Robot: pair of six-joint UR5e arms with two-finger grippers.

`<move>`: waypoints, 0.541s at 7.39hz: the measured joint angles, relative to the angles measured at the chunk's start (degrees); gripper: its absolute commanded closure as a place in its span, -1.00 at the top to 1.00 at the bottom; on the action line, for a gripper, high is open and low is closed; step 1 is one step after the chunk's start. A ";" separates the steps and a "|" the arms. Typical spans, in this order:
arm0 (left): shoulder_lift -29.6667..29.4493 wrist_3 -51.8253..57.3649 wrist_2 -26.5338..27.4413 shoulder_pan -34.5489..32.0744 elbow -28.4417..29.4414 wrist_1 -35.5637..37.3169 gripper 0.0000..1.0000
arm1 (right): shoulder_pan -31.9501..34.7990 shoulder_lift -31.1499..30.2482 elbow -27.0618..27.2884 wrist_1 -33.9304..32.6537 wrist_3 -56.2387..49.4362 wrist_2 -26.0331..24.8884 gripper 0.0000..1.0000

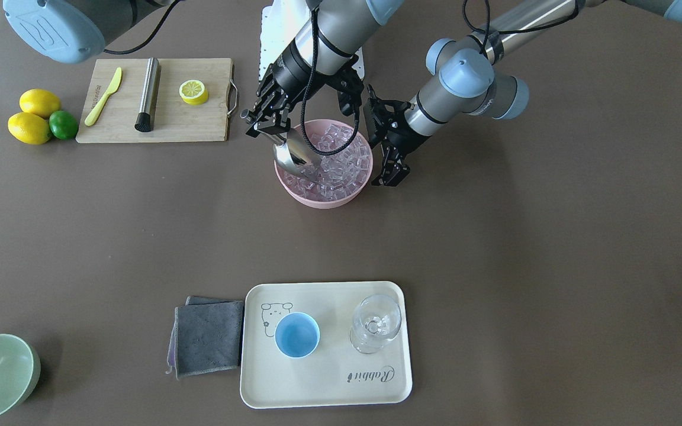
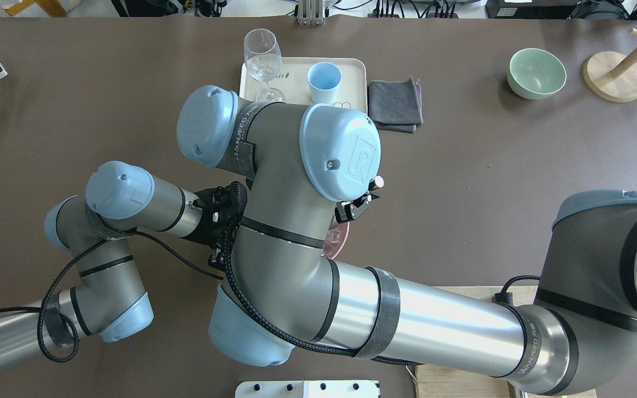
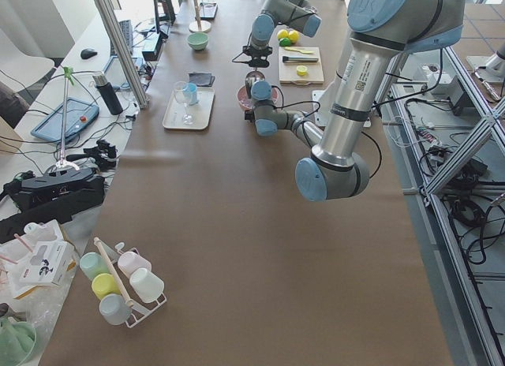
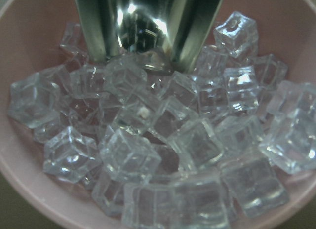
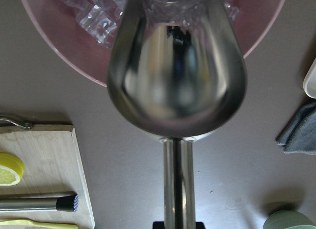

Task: Put ice in cup with scoop
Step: 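Lower the scoop into the ice cubes with the right gripper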

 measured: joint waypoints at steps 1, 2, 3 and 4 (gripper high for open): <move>0.00 0.00 0.00 0.00 -0.01 0.00 0.98 | -0.15 -1.13 1.43 0.97 0.06 -0.19 -1.00; 0.00 0.00 0.00 0.00 -0.03 0.00 0.98 | -0.25 -3.18 4.05 2.64 0.05 -0.33 -1.00; 0.00 0.00 0.00 0.00 -0.06 0.00 0.98 | -0.25 -5.95 6.76 5.29 0.07 -0.39 -1.00; 0.00 0.00 0.00 0.00 -0.05 0.00 0.98 | -0.26 -7.63 8.25 7.15 0.09 -0.40 -1.00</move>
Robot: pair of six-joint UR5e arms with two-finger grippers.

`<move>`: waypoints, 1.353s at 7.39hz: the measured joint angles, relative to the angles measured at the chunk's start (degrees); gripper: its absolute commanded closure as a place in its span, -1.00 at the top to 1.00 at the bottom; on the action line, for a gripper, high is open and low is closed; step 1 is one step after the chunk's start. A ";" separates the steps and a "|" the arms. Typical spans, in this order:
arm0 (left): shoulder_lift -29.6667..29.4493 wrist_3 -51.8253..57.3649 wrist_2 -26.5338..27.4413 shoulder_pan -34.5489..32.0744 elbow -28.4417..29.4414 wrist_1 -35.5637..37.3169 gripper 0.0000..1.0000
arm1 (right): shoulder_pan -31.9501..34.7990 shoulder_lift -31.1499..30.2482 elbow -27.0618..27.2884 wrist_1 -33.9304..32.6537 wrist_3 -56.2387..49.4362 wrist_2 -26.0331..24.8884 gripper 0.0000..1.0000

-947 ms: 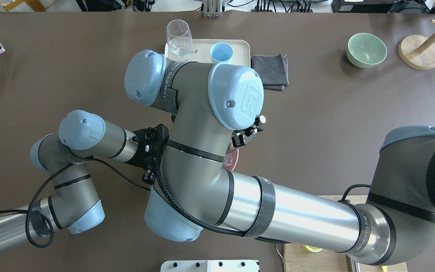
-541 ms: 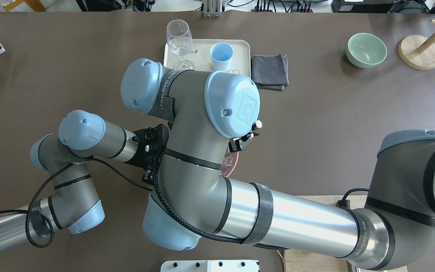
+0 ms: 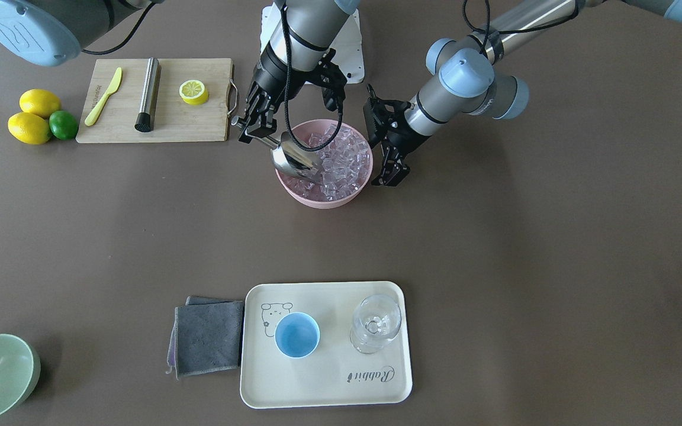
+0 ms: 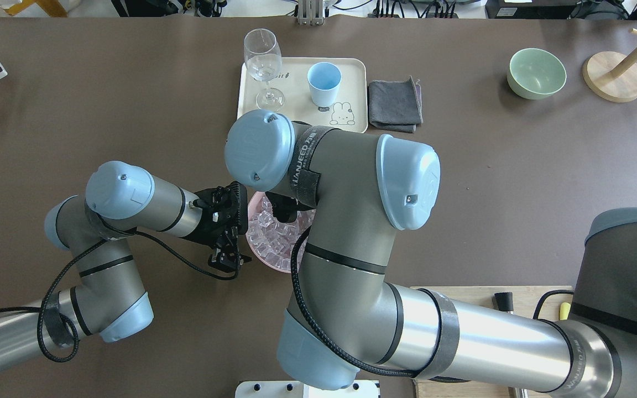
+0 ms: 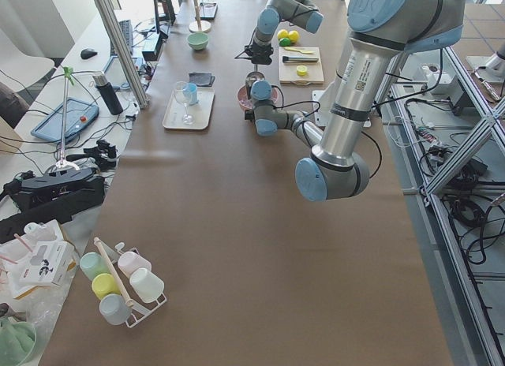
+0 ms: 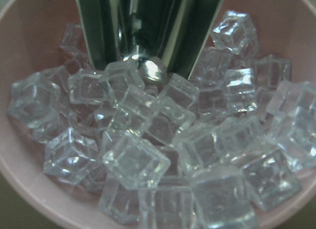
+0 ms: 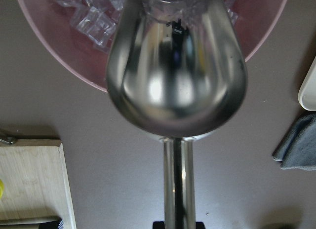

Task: Put ice in cup with scoop
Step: 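Lower the scoop into the ice cubes with the right gripper, then drag the scoop through the ice and lift it out full with the right gripper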

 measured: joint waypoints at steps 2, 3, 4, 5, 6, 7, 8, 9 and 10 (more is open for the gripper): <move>0.00 0.00 0.00 0.00 0.02 0.00 0.98 | -0.06 -0.99 0.58 1.27 0.01 -0.04 -1.00; 0.00 0.00 0.00 0.00 0.04 0.00 0.98 | -0.06 -1.22 0.70 1.49 0.01 -0.16 -1.00; 0.00 0.00 0.00 0.00 0.03 -0.05 0.98 | -0.05 -1.63 0.89 2.56 0.01 -0.19 -1.00; 0.04 0.00 0.00 0.00 0.01 -0.07 0.98 | -0.05 -2.66 0.95 5.31 0.01 -0.23 -1.00; 0.06 0.00 0.00 0.00 0.00 -0.08 0.98 | -0.06 -3.34 0.95 7.50 0.01 -0.22 -1.00; 0.08 0.00 0.00 0.00 0.00 -0.09 0.98 | -0.06 -3.81 1.11 9.31 0.01 -0.16 -1.00; 0.05 0.00 -0.04 0.00 0.00 -0.09 0.98 | -0.05 -4.82 1.81 11.14 -0.03 -0.08 -1.00; 0.06 0.00 -0.03 0.00 0.02 -0.09 0.98 | -0.02 -6.40 2.68 13.89 -0.09 0.00 -1.00; 0.06 0.00 -0.01 0.00 0.02 -0.09 0.98 | -0.04 -8.44 3.63 17.48 -0.10 0.15 -1.00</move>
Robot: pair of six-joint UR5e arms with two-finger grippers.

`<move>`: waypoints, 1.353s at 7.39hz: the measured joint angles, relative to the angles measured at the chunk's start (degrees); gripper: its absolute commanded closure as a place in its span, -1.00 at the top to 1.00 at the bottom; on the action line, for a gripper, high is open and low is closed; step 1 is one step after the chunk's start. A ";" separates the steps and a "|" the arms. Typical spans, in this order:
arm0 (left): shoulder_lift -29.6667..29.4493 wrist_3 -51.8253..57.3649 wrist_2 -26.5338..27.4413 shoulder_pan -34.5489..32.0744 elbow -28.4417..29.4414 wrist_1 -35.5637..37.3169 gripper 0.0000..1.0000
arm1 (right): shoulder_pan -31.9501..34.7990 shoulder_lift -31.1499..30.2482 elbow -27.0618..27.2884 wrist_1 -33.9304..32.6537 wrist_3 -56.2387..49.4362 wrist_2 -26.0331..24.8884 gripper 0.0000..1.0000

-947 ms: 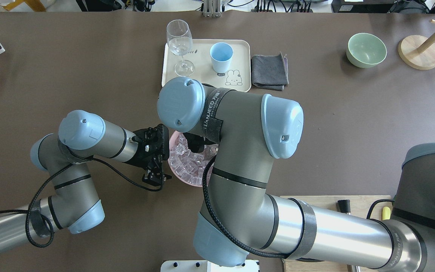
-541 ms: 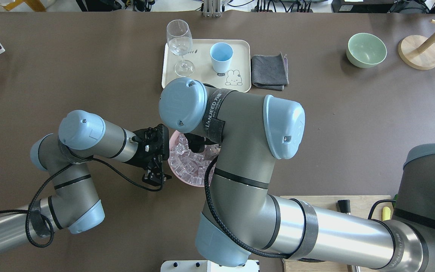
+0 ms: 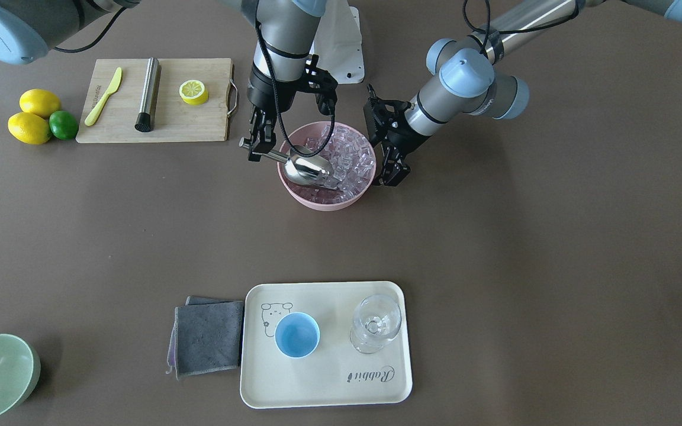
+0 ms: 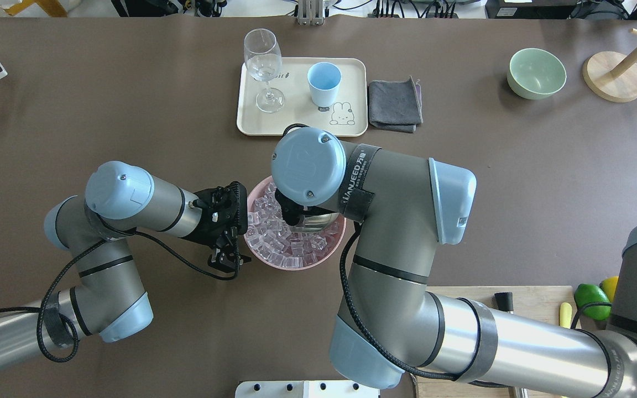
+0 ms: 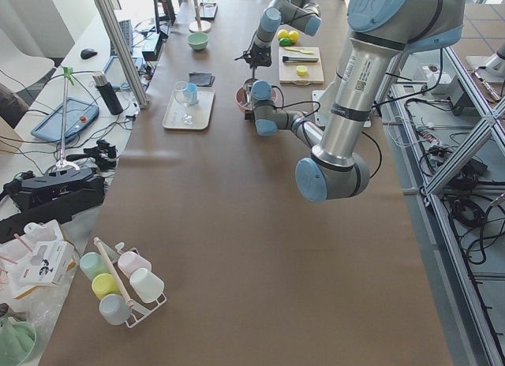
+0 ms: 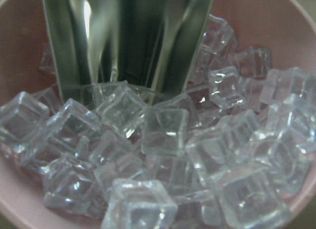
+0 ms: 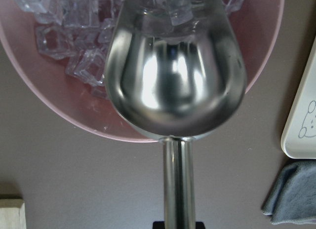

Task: Put ice in cup with scoop
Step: 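Drag the scoop through the ice and lift it out full with the right gripper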

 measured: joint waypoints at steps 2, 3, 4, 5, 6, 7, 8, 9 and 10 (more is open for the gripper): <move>0.02 0.00 0.01 0.00 -0.01 0.00 0.98 | -0.04 -3.88 2.15 6.91 0.26 1.14 -1.00; 0.02 0.00 -0.02 0.00 -0.02 0.00 0.98 | -0.04 -5.52 2.97 9.87 1.30 2.51 -1.00; 0.02 0.00 -0.02 0.00 -0.02 0.00 0.98 | -0.01 -7.13 3.78 12.50 2.01 3.71 -1.00; 0.02 0.00 0.00 0.00 -0.02 0.00 0.98 | 0.02 -8.95 4.37 15.51 2.37 4.79 -1.00; 0.02 0.00 -0.03 0.00 -0.02 0.00 0.98 | 0.03 -10.89 4.83 18.37 2.51 6.07 -1.00; 0.02 0.00 -0.05 0.00 -0.02 0.00 0.98 | 0.04 -12.51 5.04 20.82 2.59 7.24 -1.00; 0.02 0.00 -0.06 0.00 -0.02 0.00 0.98 | 0.05 -13.53 5.13 22.64 2.65 8.54 -1.00; 0.03 0.00 -0.04 0.00 -0.02 0.00 0.98 | 0.09 -13.98 5.14 23.77 2.87 9.28 -1.00; 0.07 0.00 -0.04 0.00 -0.02 -0.01 0.98 | 0.11 -14.57 5.00 25.50 3.82 9.82 -1.00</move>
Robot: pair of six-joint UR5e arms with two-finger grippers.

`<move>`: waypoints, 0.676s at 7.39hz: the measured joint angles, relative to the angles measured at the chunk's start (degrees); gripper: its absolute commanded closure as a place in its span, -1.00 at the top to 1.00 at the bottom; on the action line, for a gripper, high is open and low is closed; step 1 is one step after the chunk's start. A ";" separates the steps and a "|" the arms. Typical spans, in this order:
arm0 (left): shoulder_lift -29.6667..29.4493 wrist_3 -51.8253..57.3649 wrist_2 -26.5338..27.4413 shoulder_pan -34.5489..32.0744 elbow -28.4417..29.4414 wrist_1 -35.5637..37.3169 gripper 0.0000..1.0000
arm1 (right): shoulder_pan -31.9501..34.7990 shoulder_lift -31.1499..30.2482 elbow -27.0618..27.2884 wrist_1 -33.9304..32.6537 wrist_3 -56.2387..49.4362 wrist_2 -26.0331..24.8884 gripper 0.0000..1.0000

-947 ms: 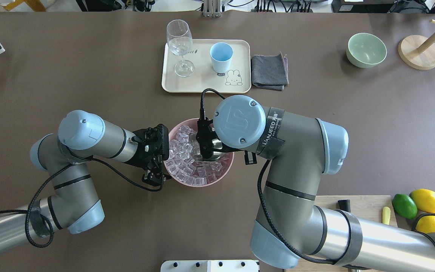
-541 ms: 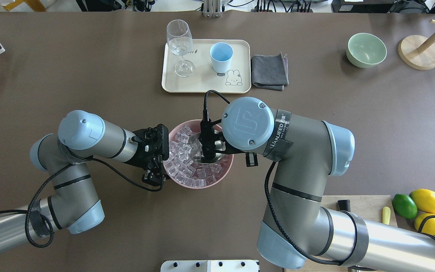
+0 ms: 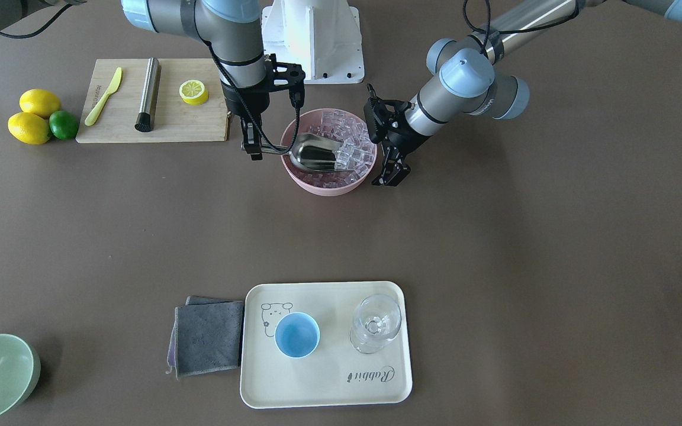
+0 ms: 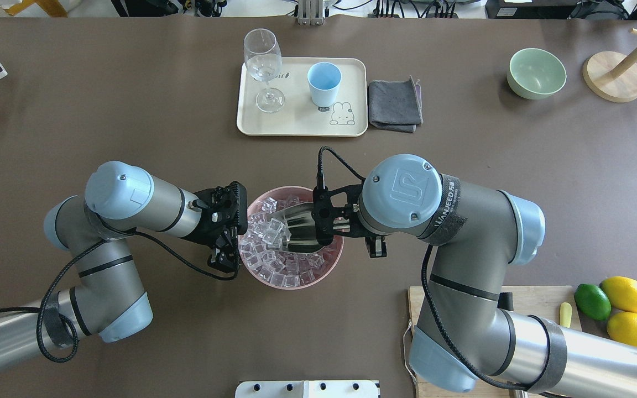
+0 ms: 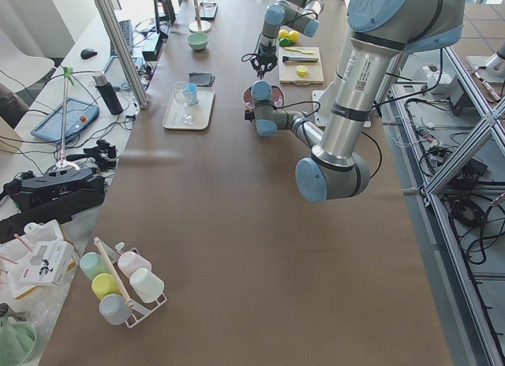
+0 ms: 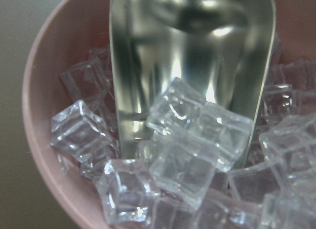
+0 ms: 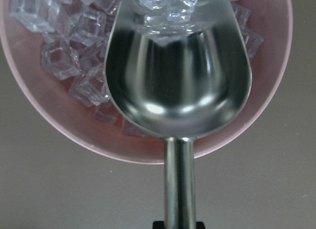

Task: Put ice in cup with scoop
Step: 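Drag the scoop through the ice and lift it out full with the right gripper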

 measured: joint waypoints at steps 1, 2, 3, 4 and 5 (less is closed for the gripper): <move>0.02 0.00 -0.02 -0.04 0.00 0.01 0.98 | 0.01 -0.99 -0.15 2.23 0.74 0.34 -1.00; 0.04 0.00 -0.02 -0.07 0.00 0.00 0.98 | 0.02 -1.78 -0.26 4.65 1.63 0.96 -1.00; 0.05 0.00 -0.04 -0.08 0.00 0.01 0.98 | 0.03 -2.19 -0.26 5.99 2.23 1.77 -1.00; 0.06 0.04 -0.08 -0.08 0.00 0.01 0.98 | 0.03 -2.48 -0.33 7.28 3.01 2.48 -1.00; 0.06 0.07 -0.10 -0.08 0.00 0.01 0.98 | 0.03 -3.43 -0.50 10.55 4.75 3.25 -1.00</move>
